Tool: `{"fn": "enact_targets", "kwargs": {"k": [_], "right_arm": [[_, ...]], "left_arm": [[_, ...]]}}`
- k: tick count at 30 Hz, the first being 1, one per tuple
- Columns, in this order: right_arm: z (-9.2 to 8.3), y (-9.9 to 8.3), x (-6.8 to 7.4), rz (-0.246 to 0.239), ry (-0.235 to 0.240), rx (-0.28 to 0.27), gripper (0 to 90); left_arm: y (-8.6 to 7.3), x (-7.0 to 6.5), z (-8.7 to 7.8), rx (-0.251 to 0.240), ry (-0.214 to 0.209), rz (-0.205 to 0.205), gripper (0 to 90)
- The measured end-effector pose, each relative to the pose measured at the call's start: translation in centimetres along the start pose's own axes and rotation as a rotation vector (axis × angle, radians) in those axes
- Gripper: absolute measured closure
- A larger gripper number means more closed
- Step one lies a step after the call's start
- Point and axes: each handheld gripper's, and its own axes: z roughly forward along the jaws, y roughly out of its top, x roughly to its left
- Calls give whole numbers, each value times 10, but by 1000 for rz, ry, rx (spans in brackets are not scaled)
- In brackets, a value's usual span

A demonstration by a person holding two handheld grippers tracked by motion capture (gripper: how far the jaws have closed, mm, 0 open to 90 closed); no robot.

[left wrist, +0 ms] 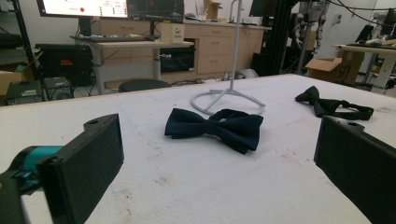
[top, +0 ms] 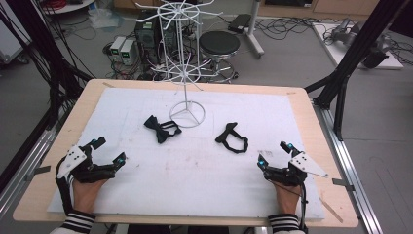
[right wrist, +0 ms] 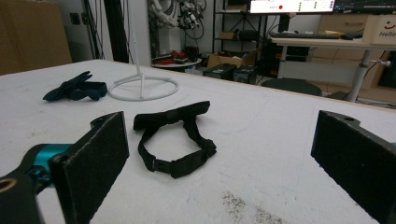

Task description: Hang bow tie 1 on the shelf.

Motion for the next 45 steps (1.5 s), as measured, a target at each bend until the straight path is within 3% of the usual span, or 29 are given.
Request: {"fn": "enact_targets", "kwargs": {"k": [18, 26, 36, 42, 45], "right_arm": [[0, 0, 0, 6, 4, -2, 33], [0, 0, -1, 8, 4, -4, 33], [0, 0, -1, 7, 3, -4, 33], [-1, 0, -1, 13, 0, -7, 33], [-1, 0, -1, 15, 2, -10, 33]], "left_arm": [[1, 0, 2, 22, 9, -7, 19], [8, 4, 4, 41, -3, 10, 19], [40, 14, 4, 83, -81, 21, 19], [61, 16, 14, 133, -133, 88, 19], [67, 17, 20, 143, -172, 79, 19]]}}
